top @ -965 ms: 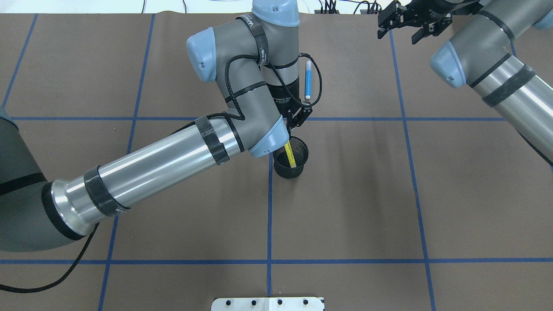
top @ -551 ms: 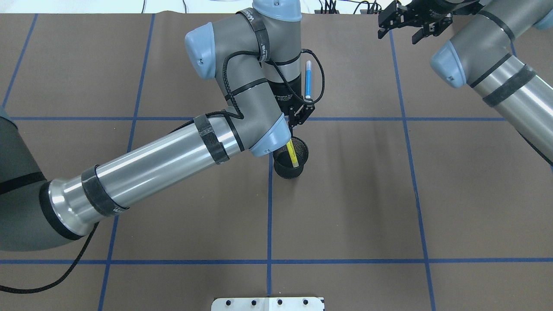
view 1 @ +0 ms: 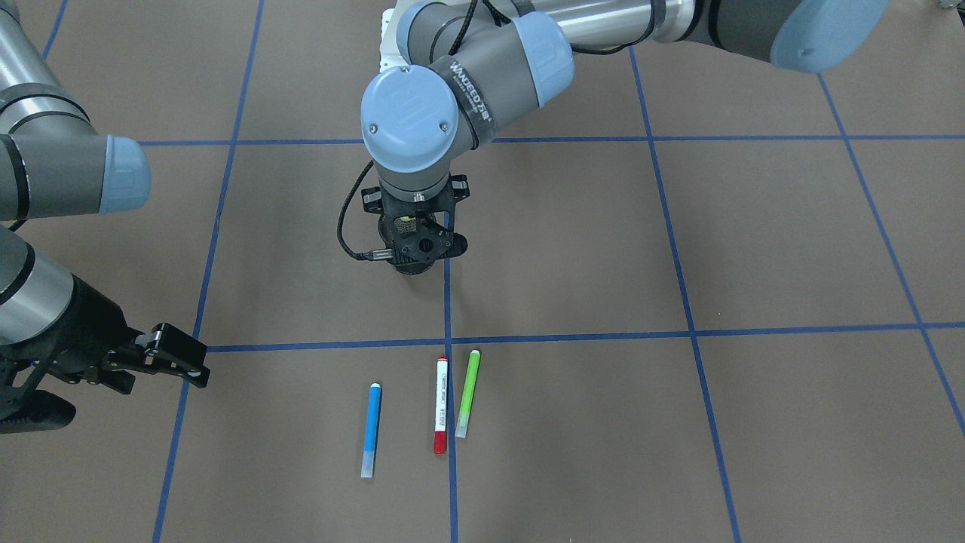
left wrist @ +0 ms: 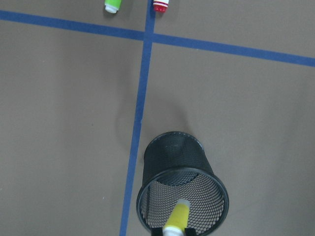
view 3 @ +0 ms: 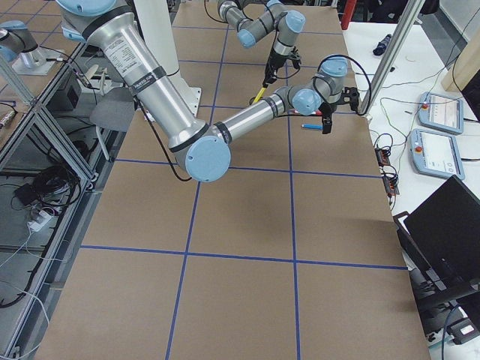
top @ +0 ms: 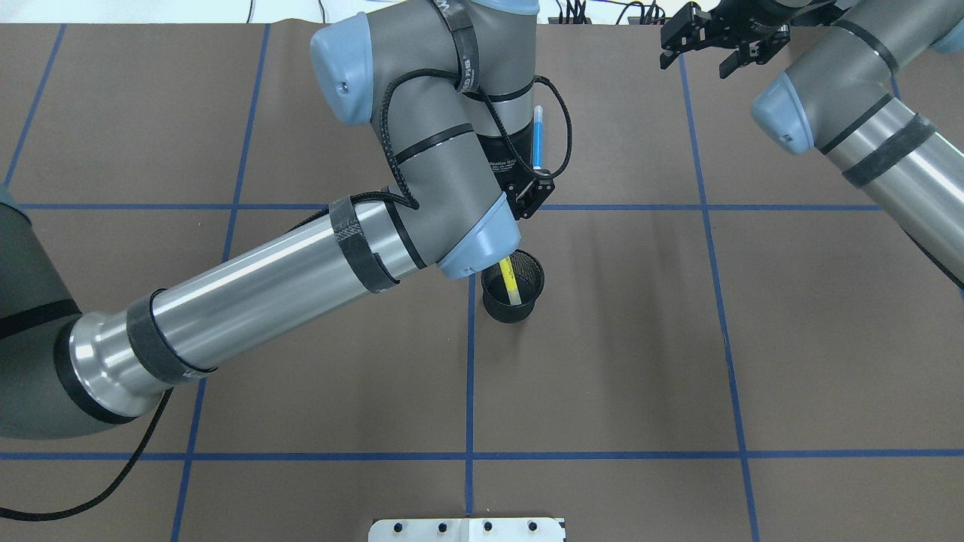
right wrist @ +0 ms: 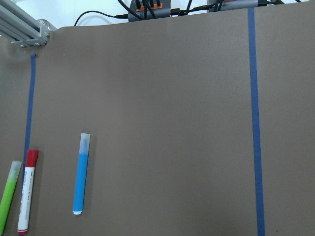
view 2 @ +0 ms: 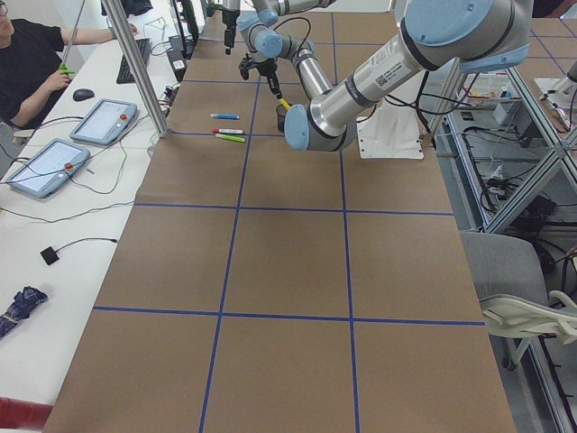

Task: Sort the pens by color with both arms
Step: 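Lift the yellow highlighter out of the cup with the left gripper, then lower the yellow highlighter beside the green highlighter with the left gripper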

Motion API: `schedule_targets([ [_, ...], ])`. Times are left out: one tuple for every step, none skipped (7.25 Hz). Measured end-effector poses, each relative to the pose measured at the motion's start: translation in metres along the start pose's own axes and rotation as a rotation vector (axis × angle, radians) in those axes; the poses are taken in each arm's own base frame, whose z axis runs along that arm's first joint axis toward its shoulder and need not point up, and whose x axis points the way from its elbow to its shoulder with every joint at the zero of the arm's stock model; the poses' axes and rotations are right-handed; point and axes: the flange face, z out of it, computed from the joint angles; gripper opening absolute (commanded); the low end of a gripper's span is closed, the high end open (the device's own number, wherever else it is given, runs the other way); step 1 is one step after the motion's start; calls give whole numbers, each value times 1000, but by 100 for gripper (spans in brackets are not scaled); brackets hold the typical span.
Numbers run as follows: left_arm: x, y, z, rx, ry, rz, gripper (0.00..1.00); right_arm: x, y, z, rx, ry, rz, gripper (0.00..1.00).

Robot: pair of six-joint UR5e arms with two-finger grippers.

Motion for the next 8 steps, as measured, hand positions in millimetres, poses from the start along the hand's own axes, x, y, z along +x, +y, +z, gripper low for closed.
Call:
schedule_targets([
  [-2, 12, -12, 6, -9, -5, 0, 2, 1, 1, -1, 1, 1, 100],
  [-6, 18, -25, 25, -10, -8, 0, 3, 1, 1, -2, 2, 2, 100],
  [-11, 16, -41, 50, -4, -13, 0, 3, 1, 2, -1, 3, 3, 100],
  [-20, 9, -61, 80, 12, -23, 0, 4, 1, 2, -1, 4, 3, 100],
  [-32, 1, -83, 113, 31, -32, 0, 3, 1, 2, 0, 4, 3, 100],
  [-44, -6, -102, 157, 47, -33, 0, 2, 0, 1, 2, 4, 2, 100],
  [-54, -12, -116, 220, 61, -22, 0, 1, 0, 1, 5, 5, 1, 100],
  [-62, -21, -123, 298, 72, -12, 0, 1, 0, 1, 7, 6, 1, 100],
])
